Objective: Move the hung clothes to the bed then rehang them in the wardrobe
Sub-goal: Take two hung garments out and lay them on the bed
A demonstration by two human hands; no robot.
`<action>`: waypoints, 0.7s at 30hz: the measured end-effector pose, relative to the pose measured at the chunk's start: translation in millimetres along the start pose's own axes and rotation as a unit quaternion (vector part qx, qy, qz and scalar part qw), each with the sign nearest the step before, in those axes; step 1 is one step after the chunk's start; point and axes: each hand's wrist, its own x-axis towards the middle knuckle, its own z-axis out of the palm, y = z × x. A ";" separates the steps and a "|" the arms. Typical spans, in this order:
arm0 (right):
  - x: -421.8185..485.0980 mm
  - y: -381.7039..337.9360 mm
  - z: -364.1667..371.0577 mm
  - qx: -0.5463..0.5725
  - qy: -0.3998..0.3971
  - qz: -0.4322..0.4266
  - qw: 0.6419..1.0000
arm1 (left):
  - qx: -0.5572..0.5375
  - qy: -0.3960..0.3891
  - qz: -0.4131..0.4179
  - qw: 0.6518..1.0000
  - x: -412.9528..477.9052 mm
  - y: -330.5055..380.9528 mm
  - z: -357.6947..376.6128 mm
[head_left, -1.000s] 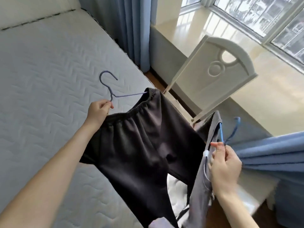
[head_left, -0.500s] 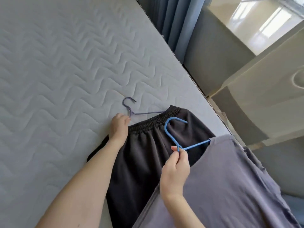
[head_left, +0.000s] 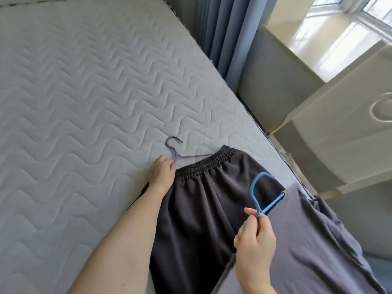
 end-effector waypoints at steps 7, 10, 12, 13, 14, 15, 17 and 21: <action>-66.5 -123.3 -140.8 0.063 0.085 -0.042 0.993 | -0.074 0.039 0.074 0.994 -145.2 92.8 -127.8; -122.0 -169.6 -213.5 0.085 0.108 -0.059 0.989 | -0.113 0.052 0.139 0.982 -251.2 128.7 -192.2; -167.1 -193.7 -258.2 0.110 0.124 -0.069 0.984 | -0.129 0.044 0.153 0.979 -326.9 142.8 -225.8; -190.3 -204.3 -277.8 0.123 0.131 -0.071 0.981 | -0.139 0.038 0.150 0.978 -364.3 148.2 -239.1; -213.3 -210.8 -299.4 0.134 0.133 -0.073 0.979 | -0.151 0.032 0.144 0.978 -402.0 151.7 -249.1; -236.9 -212.0 -322.4 0.144 0.130 -0.073 0.978 | -0.158 0.025 0.139 0.977 -438.0 153.1 -257.3; -283.4 -209.2 -368.8 0.154 0.126 -0.088 0.976 | -0.165 0.022 0.131 0.977 -509.3 151.8 -269.3; -364.5 -182.2 -448.8 0.170 0.120 -0.115 0.971 | -0.142 0.012 0.106 0.984 -631.4 121.6 -271.7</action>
